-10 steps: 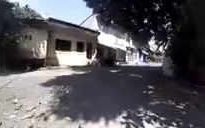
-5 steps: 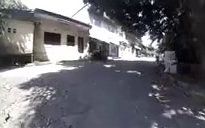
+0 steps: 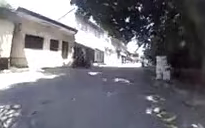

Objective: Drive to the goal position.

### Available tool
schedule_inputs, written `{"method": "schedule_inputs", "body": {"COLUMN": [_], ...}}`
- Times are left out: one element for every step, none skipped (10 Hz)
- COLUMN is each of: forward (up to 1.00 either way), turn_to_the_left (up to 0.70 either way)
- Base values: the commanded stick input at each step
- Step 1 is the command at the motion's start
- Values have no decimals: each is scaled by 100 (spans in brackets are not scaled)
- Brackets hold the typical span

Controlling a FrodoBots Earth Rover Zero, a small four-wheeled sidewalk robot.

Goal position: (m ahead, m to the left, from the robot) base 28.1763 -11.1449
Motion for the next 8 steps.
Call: {"method": "schedule_inputs", "body": {"forward": [100, 100, 100, 100, 100, 100, 100, 100], "turn_to_the_left": [0, 0, 0, 0, 0, 0, 0, -40]}}
